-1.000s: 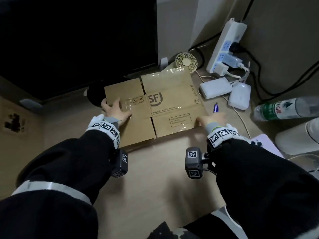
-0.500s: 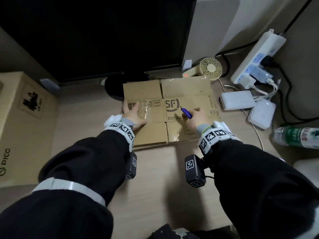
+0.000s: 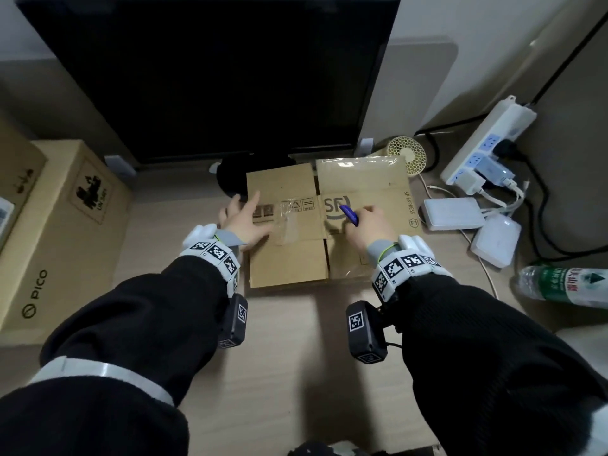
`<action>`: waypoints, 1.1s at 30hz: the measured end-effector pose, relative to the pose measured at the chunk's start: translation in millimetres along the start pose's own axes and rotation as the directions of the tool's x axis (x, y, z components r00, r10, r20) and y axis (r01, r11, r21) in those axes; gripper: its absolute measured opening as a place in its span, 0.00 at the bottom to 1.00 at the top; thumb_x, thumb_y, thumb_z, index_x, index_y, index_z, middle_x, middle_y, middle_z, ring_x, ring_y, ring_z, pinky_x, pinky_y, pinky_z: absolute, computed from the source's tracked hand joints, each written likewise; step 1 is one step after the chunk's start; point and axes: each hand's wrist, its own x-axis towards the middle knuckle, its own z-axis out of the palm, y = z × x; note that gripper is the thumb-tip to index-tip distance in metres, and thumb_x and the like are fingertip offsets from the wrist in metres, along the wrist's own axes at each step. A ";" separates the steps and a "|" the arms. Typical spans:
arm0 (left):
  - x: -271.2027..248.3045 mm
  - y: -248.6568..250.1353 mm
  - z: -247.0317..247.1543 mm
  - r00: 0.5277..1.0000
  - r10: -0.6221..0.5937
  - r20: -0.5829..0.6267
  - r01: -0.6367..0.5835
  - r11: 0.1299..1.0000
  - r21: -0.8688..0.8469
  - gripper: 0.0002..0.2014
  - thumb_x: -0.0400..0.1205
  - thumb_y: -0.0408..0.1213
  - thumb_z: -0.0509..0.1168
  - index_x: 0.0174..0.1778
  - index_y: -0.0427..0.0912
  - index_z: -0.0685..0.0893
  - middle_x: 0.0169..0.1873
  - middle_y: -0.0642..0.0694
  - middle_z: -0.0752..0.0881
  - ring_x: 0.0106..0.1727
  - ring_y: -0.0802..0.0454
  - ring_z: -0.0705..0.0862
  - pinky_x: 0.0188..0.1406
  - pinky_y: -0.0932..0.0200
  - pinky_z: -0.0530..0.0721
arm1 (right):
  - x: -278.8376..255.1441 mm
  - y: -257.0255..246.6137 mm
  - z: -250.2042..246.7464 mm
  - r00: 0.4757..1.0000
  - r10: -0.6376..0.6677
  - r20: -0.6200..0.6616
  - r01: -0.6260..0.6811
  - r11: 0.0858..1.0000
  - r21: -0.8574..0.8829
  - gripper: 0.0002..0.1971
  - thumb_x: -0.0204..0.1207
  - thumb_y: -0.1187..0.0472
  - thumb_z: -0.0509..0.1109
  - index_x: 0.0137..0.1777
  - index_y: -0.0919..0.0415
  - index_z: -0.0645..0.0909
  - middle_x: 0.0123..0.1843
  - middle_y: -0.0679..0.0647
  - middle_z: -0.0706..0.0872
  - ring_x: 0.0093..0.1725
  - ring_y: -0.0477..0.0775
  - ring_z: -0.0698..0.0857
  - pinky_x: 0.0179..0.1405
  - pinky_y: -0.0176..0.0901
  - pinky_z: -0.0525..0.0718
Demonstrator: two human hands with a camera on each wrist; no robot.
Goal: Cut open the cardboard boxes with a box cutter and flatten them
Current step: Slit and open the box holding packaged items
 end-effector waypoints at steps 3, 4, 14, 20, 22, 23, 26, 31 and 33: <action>-8.0 0.9 -33.5 0.994 0.016 -0.112 -0.025 0.996 -0.085 0.42 0.82 0.53 0.62 0.85 0.51 0.45 0.82 0.37 0.56 0.82 0.34 0.52 0.79 0.44 0.53 | -4.7 -34.8 -3.9 0.997 -0.073 -0.030 0.074 0.996 0.053 0.18 0.81 0.59 0.59 0.69 0.62 0.78 0.71 0.59 0.69 0.56 0.64 0.82 0.61 0.49 0.78; -13.5 1.0 -46.8 0.989 0.012 -0.148 -0.028 0.994 -0.107 0.41 0.83 0.53 0.62 0.85 0.48 0.45 0.82 0.36 0.57 0.82 0.35 0.53 0.78 0.47 0.53 | -7.4 -50.3 -4.7 0.994 -0.101 -0.032 0.104 0.992 0.074 0.18 0.81 0.60 0.59 0.68 0.61 0.78 0.70 0.60 0.71 0.56 0.64 0.82 0.60 0.48 0.78; -117.1 -49.3 -187.0 0.880 0.130 -0.458 -0.212 0.968 -0.132 0.35 0.77 0.52 0.63 0.79 0.40 0.67 0.74 0.40 0.74 0.77 0.44 0.68 0.78 0.51 0.63 | -69.4 -247.0 17.7 0.909 -0.418 -0.003 0.372 0.806 0.460 0.09 0.78 0.58 0.61 0.48 0.57 0.83 0.41 0.58 0.84 0.44 0.62 0.83 0.49 0.53 0.81; -177.4 -128.5 -260.9 0.811 0.052 -0.583 -0.203 0.959 -0.197 0.29 0.74 0.48 0.63 0.71 0.39 0.77 0.68 0.40 0.78 0.71 0.47 0.75 0.73 0.55 0.69 | -140.0 -351.3 57.0 0.833 -0.539 0.123 0.373 0.712 0.595 0.12 0.77 0.55 0.59 0.33 0.55 0.73 0.37 0.55 0.80 0.31 0.57 0.75 0.33 0.42 0.72; -188.1 -165.1 -278.7 0.759 -0.041 -0.649 -0.111 0.975 -0.191 0.24 0.76 0.47 0.66 0.68 0.43 0.80 0.68 0.41 0.78 0.72 0.46 0.74 0.74 0.53 0.67 | -158.0 -370.3 73.2 0.817 -0.558 0.147 0.388 0.719 0.577 0.15 0.79 0.49 0.60 0.34 0.56 0.73 0.39 0.55 0.82 0.33 0.57 0.76 0.37 0.44 0.72; -193.0 -183.0 -286.3 0.724 -0.088 -0.684 -0.064 0.979 -0.194 0.22 0.77 0.47 0.67 0.67 0.45 0.81 0.68 0.41 0.78 0.72 0.45 0.73 0.75 0.52 0.66 | -165.1 -378.0 80.4 0.812 -0.564 0.150 0.402 0.727 0.556 0.17 0.79 0.46 0.61 0.34 0.56 0.73 0.37 0.55 0.81 0.32 0.56 0.75 0.37 0.44 0.72; -202.8 -230.1 -298.8 0.661 -0.234 -0.713 0.084 0.967 -0.239 0.23 0.77 0.52 0.67 0.67 0.49 0.80 0.73 0.41 0.71 0.77 0.43 0.64 0.78 0.51 0.60 | -177.5 -393.7 94.9 0.831 -0.535 0.153 0.396 0.762 0.513 0.21 0.76 0.41 0.66 0.33 0.55 0.67 0.30 0.51 0.74 0.29 0.52 0.73 0.37 0.46 0.75; -207.2 -301.9 -309.4 0.634 -0.392 -0.667 0.187 0.914 -0.360 0.30 0.79 0.51 0.65 0.77 0.50 0.70 0.78 0.42 0.64 0.77 0.40 0.64 0.76 0.49 0.63 | -189.8 -418.3 110.4 0.876 -0.463 0.138 0.318 0.767 0.558 0.26 0.68 0.43 0.75 0.56 0.60 0.74 0.44 0.51 0.78 0.39 0.49 0.80 0.49 0.51 0.89; -206.4 -314.9 -310.7 0.664 -0.431 -0.610 0.103 0.862 -0.497 0.35 0.80 0.50 0.66 0.81 0.44 0.63 0.78 0.41 0.68 0.76 0.42 0.69 0.73 0.50 0.67 | -190.9 -420.4 114.0 0.888 -0.434 0.155 0.262 0.751 0.606 0.31 0.66 0.43 0.77 0.62 0.62 0.74 0.53 0.54 0.81 0.47 0.53 0.82 0.50 0.56 0.89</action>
